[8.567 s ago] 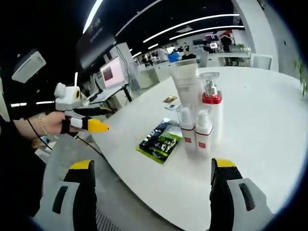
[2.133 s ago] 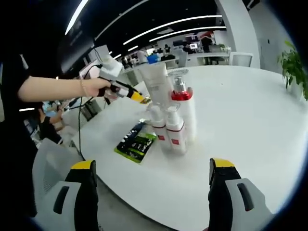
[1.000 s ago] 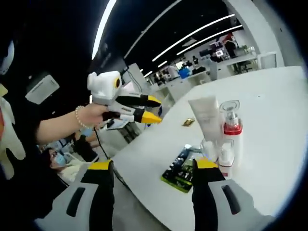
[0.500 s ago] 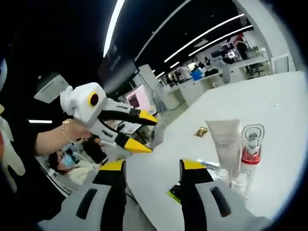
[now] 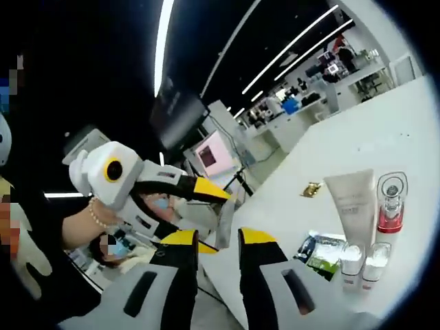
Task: Arrange the skincare products in the storage area until every visible bottle or jar stands upright without overlapping.
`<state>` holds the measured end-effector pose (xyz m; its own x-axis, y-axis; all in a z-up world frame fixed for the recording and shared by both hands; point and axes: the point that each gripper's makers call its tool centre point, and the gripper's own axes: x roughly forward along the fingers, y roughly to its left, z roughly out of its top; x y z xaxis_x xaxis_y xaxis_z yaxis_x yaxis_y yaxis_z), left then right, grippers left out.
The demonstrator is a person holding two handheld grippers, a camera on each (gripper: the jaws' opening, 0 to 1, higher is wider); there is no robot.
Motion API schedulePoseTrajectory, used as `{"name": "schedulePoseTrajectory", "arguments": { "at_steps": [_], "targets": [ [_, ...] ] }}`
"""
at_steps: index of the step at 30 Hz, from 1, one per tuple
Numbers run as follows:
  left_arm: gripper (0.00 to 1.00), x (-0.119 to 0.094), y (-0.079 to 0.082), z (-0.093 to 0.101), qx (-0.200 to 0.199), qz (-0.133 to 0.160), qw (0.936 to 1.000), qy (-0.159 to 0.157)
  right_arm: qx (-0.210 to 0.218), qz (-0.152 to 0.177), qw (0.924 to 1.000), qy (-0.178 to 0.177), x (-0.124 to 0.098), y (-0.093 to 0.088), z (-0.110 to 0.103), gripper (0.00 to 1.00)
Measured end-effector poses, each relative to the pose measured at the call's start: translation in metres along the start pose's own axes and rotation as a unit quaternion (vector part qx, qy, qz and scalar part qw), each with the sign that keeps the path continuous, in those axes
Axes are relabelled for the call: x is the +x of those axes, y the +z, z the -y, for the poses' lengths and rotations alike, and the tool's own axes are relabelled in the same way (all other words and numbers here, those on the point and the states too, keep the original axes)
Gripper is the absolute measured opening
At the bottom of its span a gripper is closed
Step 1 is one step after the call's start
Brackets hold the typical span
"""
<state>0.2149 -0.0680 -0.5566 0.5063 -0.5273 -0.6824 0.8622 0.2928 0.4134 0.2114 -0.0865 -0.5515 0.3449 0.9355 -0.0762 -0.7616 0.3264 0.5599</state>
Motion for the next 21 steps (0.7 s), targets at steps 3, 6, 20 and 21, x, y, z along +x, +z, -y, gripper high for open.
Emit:
{"name": "schedulePoseTrajectory", "arguments": {
  "at_steps": [3, 6, 20, 21],
  "targets": [
    [0.32, -0.001, 0.002, 0.004, 0.004, -0.001, 1.0, -0.006, 0.003, 0.001, 1.0, -0.001, 0.0, -0.001, 0.0, 0.11],
    [0.32, -0.004, 0.004, 0.005, 0.003, 0.005, 1.0, -0.008, -0.006, -0.006, 0.9999, -0.005, 0.0, -0.005, -0.002, 0.05],
    [0.46, -0.015, -0.002, -0.007, -0.031, 0.033, 0.9988, 0.015, 0.032, 0.054, 0.998, -0.007, -0.003, 0.001, -0.009, 0.01],
    [0.48, -0.015, -0.005, -0.008, -0.038, 0.034, 0.9985, 0.019, 0.038, 0.061, 0.9974, -0.006, -0.003, 0.002, -0.01, 0.01]
  ]
}}
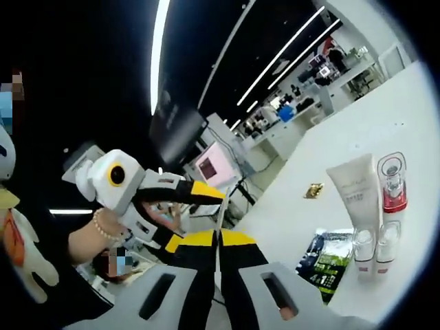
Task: Arrange the skincare products in the storage area until every visible bottle or jar stands upright without overlapping.
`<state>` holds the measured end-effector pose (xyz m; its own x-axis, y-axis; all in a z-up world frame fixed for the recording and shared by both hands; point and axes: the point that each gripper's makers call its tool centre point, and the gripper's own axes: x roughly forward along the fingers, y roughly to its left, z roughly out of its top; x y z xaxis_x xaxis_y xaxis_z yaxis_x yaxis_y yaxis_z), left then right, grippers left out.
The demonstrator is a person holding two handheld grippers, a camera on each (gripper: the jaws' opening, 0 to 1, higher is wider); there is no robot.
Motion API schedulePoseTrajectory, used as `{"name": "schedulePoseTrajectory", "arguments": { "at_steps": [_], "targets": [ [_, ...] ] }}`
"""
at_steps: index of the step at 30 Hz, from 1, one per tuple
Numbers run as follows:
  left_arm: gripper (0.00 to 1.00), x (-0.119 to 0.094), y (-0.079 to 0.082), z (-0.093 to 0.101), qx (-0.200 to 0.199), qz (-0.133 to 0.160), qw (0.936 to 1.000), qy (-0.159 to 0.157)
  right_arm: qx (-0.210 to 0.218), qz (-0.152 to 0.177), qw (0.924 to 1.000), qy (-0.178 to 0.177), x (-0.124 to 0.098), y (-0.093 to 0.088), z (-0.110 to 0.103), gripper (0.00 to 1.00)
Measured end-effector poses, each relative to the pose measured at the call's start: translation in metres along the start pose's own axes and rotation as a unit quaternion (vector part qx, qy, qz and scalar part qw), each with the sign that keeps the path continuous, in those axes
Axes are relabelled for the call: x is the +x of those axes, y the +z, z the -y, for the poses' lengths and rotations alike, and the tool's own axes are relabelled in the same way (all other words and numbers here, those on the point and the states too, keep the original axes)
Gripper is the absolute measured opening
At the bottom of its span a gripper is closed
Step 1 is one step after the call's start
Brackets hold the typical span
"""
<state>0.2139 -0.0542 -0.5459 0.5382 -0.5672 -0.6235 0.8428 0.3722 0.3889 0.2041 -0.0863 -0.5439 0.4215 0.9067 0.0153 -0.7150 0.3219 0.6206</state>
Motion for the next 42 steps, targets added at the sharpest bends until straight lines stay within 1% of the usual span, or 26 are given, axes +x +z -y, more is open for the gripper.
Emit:
{"name": "schedulePoseTrajectory", "arguments": {
  "at_steps": [4, 6, 8, 10, 12, 13, 14, 15, 17, 18, 19, 21, 23, 24, 25, 26, 28, 30, 32, 34, 36, 38, 39, 40, 41, 42],
  "targets": [
    [0.56, -0.006, -0.002, 0.0, -0.068, 0.036, 0.997, 0.0, 0.008, 0.015, 0.9998, -0.007, 0.001, 0.002, 0.0, 0.01],
    [0.58, -0.01, -0.006, -0.003, -0.124, 0.064, 0.9902, -0.003, 0.018, 0.026, 0.9995, -0.004, 0.003, 0.005, -0.003, 0.01],
    [0.6, -0.015, -0.009, -0.005, -0.198, 0.096, 0.9754, -0.009, 0.035, 0.042, 0.9985, -0.001, 0.004, 0.007, -0.006, 0.01],
    [0.64, -0.021, -0.004, -0.007, -0.273, 0.144, 0.9509, -0.013, 0.052, 0.059, 0.9969, 0.001, 0.006, 0.009, -0.009, 0.01],
    [0.62, -0.031, 0.007, -0.007, -0.361, 0.208, 0.9085, -0.031, 0.079, 0.08, 0.9937, 0.004, 0.009, 0.01, -0.013, 0.01],
    [0.59, -0.038, 0.011, -0.01, -0.413, 0.251, 0.8744, -0.048, 0.092, 0.091, 0.9916, 0.008, 0.01, 0.01, -0.016, 0.01],
    [0.52, -0.043, 0.013, -0.013, -0.449, 0.278, 0.8471, -0.057, 0.102, 0.098, 0.9899, 0.011, 0.011, 0.01, -0.018, 0.01],
    [0.47, -0.047, 0.013, -0.014, -0.478, 0.299, 0.8235, -0.066, 0.112, 0.105, 0.988, 0.013, 0.012, 0.009, -0.02, 0.01],
    [0.38, -0.053, 0.012, -0.011, -0.511, 0.336, 0.7866, -0.084, 0.136, 0.123, 0.9829, 0.02, 0.015, 0.009, -0.023, 0.01],
    [0.37, -0.051, 0.009, -0.009, -0.51, 0.332, 0.7893, -0.083, 0.144, 0.128, 0.9811, 0.021, 0.017, 0.007, -0.026, 0.01],
    [0.36, -0.046, 0.0, -0.002, -0.508, 0.317, 0.7969, -0.079, 0.146, 0.127, 0.9809, 0.02, 0.018, 0.005, -0.027, 0.01],
    [0.36, -0.041, -0.008, 0.006, -0.512, 0.296, 0.8024, -0.08, 0.144, 0.123, 0.9817, 0.021, 0.022, 0.001, -0.029, 0.01],
    [0.32, -0.039, -0.013, 0.01, -0.524, 0.292, 0.7948, -0.089, 0.145, 0.121, 0.9818, 0.019, 0.024, -0.003, -0.031, 0.01],
    [0.3, -0.039, -0.015, 0.01, -0.531, 0.297, 0.7882, -0.089, 0.147, 0.121, 0.9814, 0.019, 0.025, -0.004, -0.031, 0.01],
    [0.27, -0.041, -0.015, 0.008, -0.539, 0.309, 0.7783, -0.091, 0.152, 0.122, 0.9807, 0.019, 0.026, -0.005, -0.032, 0.01],
    [0.24, -0.042, -0.017, 0.006, -0.544, 0.315, 0.7726, -0.087, 0.154, 0.123, 0.9802, 0.018, 0.027, -0.006, -0.032, 0.01],
    [0.19, -0.041, -0.021, 0.007, -0.546, 0.312, 0.7729, -0.081, 0.159, 0.124, 0.9793, 0.018, 0.028, -0.007, -0.032, 0.01],
    [0.17, -0.04, -0.023, 0.007, -0.552, 0.31, 0.7701, -0.08, 0.161, 0.125, 0.9787, 0.017, 0.028, -0.007, -0.032, 0.01],
    [0.12, -0.041, -0.023, 0.008, -0.558, 0.313, 0.7638, -0.086, 0.161, 0.125, 0.9789, 0.015, 0.03, -0.008, -0.032, 0.01],
    [0.04, -0.04, -0.024, 0.01, -0.559, 0.312, 0.7638, -0.084, 0.162, 0.123, 0.9789, 0.013, 0.033, -0.01, -0.031, 0.01],
    [0.05, -0.041, -0.026, 0.007, -0.568, 0.314, 0.7571, -0.072, 0.159, 0.124, 0.9795, 0.007, 0.034, -0.011, -0.031, 0.01],
    [0.04, -0.042, -0.029, 0.005, -0.572, 0.317, 0.7536, -0.061, 0.153, 0.117, 0.9813, 0.0, 0.036, -0.014, -0.029, 0.01],
    [0.03, -0.044, -0.032, 0.003, -0.577, 0.319, 0.7495, -0.06, 0.149, 0.112, 0.9826, -0.003, 0.037, -0.016, -0.029, 0.01],
    [0.02, -0.045, -0.034, 0.004, -0.594, 0.315, 0.7372, -0.066, 0.133, 0.106, 0.9855, -0.001, 0.038, -0.017, -0.031, 0.02],
    [0.02, -0.046, -0.035, 0.004, -0.599, 0.315, 0.7328, -0.069, 0.125, 0.101, 0.9871, -0.006, 0.04, -0.019, -0.031, 0.03],
    [0.01, -0.049, -0.037, 0.003, -0.609, 0.319, 0.7223, -0.074, 0.11, 0.088, 0.99, -0.011, 0.042, -0.023, -0.03, 0.05]
  ]
}}
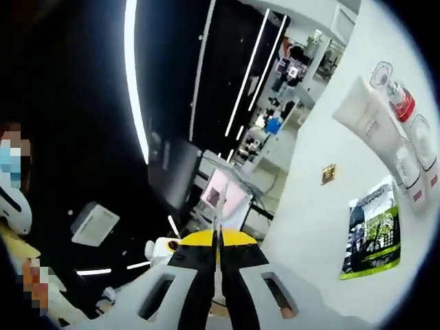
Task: Arrange the skincare products in the storage area until every visible bottle or jar stands upright without overlapping.
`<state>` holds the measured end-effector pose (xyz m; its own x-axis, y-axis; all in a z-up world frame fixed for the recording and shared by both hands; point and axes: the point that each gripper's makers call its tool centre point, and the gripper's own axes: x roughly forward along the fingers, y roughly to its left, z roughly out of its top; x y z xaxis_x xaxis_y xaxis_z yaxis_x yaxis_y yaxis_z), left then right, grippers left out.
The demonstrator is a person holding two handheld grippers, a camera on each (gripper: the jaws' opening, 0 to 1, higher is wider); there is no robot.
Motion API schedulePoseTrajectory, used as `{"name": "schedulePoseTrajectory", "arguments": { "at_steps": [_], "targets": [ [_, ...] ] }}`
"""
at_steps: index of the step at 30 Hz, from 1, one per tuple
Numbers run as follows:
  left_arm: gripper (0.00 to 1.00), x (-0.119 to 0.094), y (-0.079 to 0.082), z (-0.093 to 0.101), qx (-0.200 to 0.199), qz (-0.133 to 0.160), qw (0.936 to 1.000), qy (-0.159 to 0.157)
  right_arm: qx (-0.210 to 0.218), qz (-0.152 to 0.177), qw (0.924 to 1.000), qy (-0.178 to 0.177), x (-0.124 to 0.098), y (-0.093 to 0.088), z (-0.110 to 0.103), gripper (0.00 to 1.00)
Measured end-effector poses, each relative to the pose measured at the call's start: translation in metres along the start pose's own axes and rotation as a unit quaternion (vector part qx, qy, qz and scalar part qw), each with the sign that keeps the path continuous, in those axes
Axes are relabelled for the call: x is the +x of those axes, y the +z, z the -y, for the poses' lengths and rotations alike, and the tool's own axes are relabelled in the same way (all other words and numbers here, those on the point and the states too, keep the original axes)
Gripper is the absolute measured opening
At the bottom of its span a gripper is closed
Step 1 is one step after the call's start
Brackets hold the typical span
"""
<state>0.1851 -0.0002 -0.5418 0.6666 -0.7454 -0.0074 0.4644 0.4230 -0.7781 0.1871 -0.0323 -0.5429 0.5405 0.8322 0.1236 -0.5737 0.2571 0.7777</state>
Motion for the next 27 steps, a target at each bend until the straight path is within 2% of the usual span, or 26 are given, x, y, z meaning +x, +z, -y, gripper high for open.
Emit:
{"name": "schedulePoseTrajectory", "arguments": {
  "at_steps": [4, 7, 10, 13, 15, 17, 23, 27],
  "targets": [
    [0.01, -0.011, 0.007, -0.004, -0.01, 0.011, 0.9999, -0.001, -0.009, -0.016, 0.9998, -0.003, 0.003, -0.003, 0.003, 0.18],
    [0.01, -0.017, 0.007, -0.004, -0.033, 0.012, 0.9994, -0.004, -0.019, -0.019, 0.9996, -0.011, 0.0, 0.004, 0.007, 0.31],
    [0.01, -0.02, 0.004, 0.001, -0.049, 0.004, 0.9987, -0.016, -0.047, -0.03, 0.9983, -0.016, -0.002, 0.012, 0.011, 0.42],
    [0.01, -0.022, -0.005, 0.008, -0.054, -0.021, 0.998, -0.027, -0.06, -0.043, 0.9973, 0.003, 0.007, 0.019, 0.005, 0.49],
    [0.01, -0.023, -0.01, 0.009, -0.055, -0.034, 0.9975, -0.029, -0.078, -0.076, 0.9938, 0.02, 0.015, 0.013, -0.002, 0.49],
    [0.01, -0.023, -0.012, 0.009, -0.057, -0.04, 0.9971, -0.032, -0.091, -0.102, 0.9901, 0.031, 0.02, 0.007, -0.006, 0.45],
    [0.01, -0.024, -0.015, -0.003, -0.067, -0.05, 0.9963, -0.02, -0.139, -0.137, 0.9807, 0.013, 0.03, 0.0, 0.006, 0.24],
    [0.01, -0.028, -0.013, -0.013, -0.077, -0.047, 0.9958, -0.011, -0.158, -0.167, 0.9733, 0.0, 0.034, -0.01, 0.016, 0.17]
  ]
}}
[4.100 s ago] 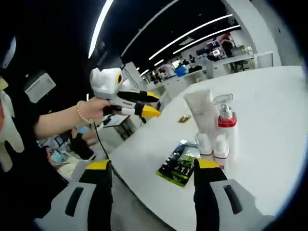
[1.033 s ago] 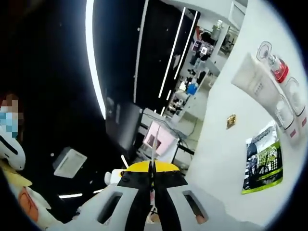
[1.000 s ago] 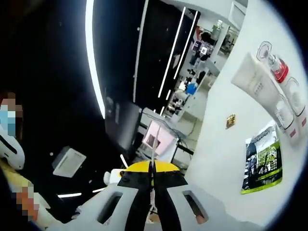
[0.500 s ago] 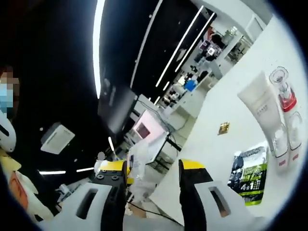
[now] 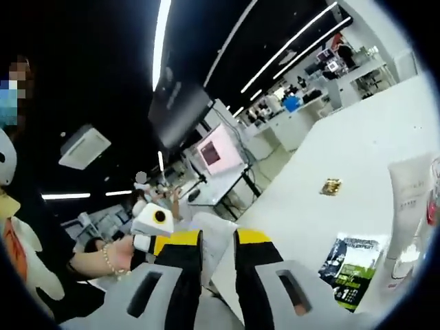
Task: Arrange the skincare products in the storage area until every visible bottle or jar stands upright without overlapping.
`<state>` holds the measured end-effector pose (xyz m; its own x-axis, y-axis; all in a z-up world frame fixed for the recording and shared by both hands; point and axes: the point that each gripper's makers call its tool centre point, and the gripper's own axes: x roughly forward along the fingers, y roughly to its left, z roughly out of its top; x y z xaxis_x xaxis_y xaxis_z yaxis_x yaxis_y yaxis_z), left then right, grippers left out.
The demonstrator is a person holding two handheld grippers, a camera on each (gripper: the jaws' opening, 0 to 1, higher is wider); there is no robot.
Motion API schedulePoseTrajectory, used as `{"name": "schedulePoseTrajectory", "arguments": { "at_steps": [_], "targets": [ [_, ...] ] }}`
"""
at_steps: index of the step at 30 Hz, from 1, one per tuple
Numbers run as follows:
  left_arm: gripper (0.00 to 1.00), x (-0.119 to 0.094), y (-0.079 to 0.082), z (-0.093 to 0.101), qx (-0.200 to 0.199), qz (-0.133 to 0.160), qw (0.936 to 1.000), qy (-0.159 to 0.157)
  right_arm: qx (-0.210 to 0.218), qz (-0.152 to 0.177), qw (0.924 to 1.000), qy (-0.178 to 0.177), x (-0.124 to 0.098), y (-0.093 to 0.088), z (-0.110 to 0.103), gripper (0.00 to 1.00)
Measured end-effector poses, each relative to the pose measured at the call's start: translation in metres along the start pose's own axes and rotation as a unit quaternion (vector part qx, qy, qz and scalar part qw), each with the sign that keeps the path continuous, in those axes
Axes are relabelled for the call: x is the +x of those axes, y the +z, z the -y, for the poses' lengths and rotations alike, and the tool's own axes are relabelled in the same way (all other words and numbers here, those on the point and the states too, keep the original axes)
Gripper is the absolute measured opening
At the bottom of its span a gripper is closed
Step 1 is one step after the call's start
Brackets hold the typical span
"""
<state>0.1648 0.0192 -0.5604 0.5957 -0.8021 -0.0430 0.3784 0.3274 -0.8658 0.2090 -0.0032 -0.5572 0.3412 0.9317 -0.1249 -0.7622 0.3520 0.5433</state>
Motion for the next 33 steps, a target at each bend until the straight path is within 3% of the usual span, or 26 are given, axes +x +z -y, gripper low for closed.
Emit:
{"name": "schedulePoseTrajectory", "arguments": {
  "at_steps": [5, 8, 12, 16, 20, 24, 33],
  "targets": [
    [0.01, -0.004, 0.0, -0.019, -0.015, -0.001, 0.9997, 0.02, -0.014, -0.018, 0.9997, -0.013, 0.012, -0.01, 0.007, 0.15],
    [0.01, -0.006, -0.003, -0.034, -0.029, -0.009, 0.9987, 0.04, -0.034, -0.028, 0.9984, -0.037, 0.016, -0.016, 0.019, 0.02],
    [0.01, -0.005, -0.004, -0.047, -0.037, -0.016, 0.9978, 0.052, -0.034, -0.042, 0.9972, -0.052, 0.023, -0.028, 0.026, 0.01],
    [0.01, -0.003, -0.003, -0.064, -0.042, -0.022, 0.9962, 0.074, -0.064, -0.051, 0.9939, -0.074, 0.028, -0.036, 0.034, 0.01],
    [0.01, 0.0, -0.013, -0.092, -0.056, -0.043, 0.9889, 0.13, -0.094, -0.093, 0.9846, -0.114, 0.033, -0.057, 0.057, 0.01],
    [0.01, 0.001, -0.023, -0.12, -0.08, -0.057, 0.9805, 0.171, -0.11, -0.123, 0.9777, -0.13, 0.039, -0.076, 0.072, 0.01],
    [0.01, -0.001, -0.031, -0.156, -0.095, -0.075, 0.9718, 0.202, -0.114, -0.161, 0.9702, -0.141, 0.044, -0.104, 0.098, 0.01]
  ]
}}
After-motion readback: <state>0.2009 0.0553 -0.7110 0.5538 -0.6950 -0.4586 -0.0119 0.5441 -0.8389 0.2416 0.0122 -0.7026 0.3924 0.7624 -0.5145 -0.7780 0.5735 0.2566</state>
